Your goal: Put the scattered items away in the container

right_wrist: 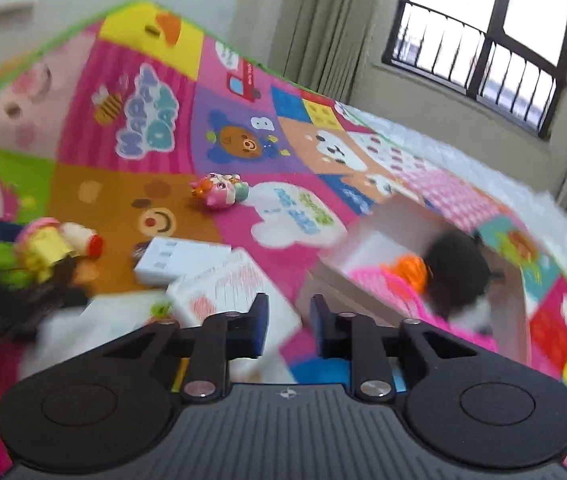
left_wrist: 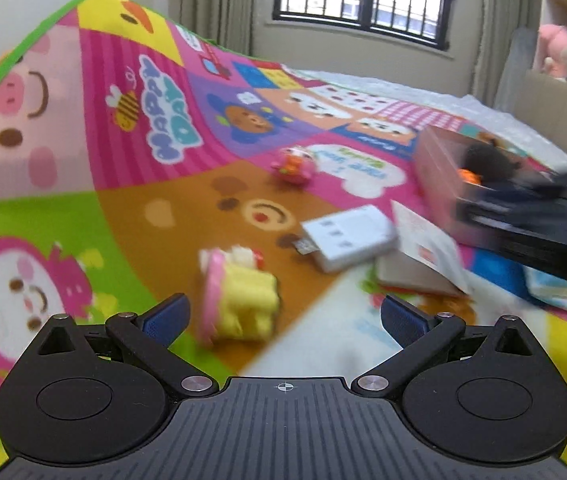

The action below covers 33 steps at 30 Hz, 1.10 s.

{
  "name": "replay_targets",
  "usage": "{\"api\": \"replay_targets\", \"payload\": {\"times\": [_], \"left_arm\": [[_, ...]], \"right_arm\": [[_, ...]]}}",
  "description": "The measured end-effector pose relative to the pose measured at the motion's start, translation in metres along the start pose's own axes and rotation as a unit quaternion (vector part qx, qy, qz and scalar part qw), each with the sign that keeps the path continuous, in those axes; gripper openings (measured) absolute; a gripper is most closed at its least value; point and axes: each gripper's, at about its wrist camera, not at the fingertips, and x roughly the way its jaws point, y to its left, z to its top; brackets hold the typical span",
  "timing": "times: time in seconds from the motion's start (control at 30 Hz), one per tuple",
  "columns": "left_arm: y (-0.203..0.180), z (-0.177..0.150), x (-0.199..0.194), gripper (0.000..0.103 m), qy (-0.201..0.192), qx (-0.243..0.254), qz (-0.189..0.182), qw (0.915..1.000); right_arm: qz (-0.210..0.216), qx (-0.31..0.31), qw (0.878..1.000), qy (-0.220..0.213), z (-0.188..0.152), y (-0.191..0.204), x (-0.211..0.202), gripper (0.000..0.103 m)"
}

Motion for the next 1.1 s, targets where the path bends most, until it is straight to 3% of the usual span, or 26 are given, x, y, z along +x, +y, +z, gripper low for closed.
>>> {"api": "replay_targets", "payload": {"times": [0.17,0.27,0.43,0.6,0.63,0.7,0.73,0.77,0.83,0.97,1.1], "left_arm": [[-0.013,-0.018,-0.005,0.103,0.023,0.033,-0.031,0.9987],[-0.019,-0.026,-0.002,0.103,0.039,0.058,-0.044,0.9966],[-0.021,-0.03,0.005,0.103,0.042,0.077,-0.055,0.9946],[-0.02,-0.023,0.016,0.103,0.043,0.081,-0.049,0.9946],[-0.021,-0.021,0.018,0.103,0.043,0.082,-0.05,0.9945],[-0.025,-0.017,0.02,0.103,0.041,0.079,-0.06,0.9942],[-0.028,-0.014,0.022,0.103,0.041,0.077,-0.065,0.994],[-0.032,-0.012,0.024,0.103,0.041,0.078,-0.07,0.9936],[-0.04,-0.009,0.024,0.103,0.04,0.084,-0.086,0.992],[-0.054,-0.008,0.016,0.103,0.04,0.087,-0.145,0.9849],[-0.074,-0.011,0.016,0.103,0.055,0.074,-0.22,0.9712]], "right_arm": [[-0.039,-0.089,0.995,0.019,0.025,0.029,0.066,0.021],[-0.005,-0.109,0.992,0.058,0.028,0.03,0.084,0.021],[0.105,-0.097,0.986,0.083,0.007,0.018,0.057,0.02],[0.091,-0.126,0.986,0.058,-0.034,0.004,0.005,0.021],[0.084,-0.118,0.988,0.052,-0.039,-0.002,-0.008,0.024],[0.072,-0.075,0.994,0.034,-0.047,-0.02,-0.034,0.048],[0.065,-0.05,0.996,0.022,-0.052,-0.027,-0.047,0.074],[0.057,-0.031,0.998,0.008,-0.058,-0.033,-0.06,0.085],[0.04,-0.004,0.999,-0.016,-0.074,-0.044,-0.085,0.086],[-0.032,0.043,0.998,-0.036,-0.102,-0.07,-0.113,0.103],[-0.078,0.136,0.987,-0.024,-0.118,-0.114,-0.112,0.103]]}}
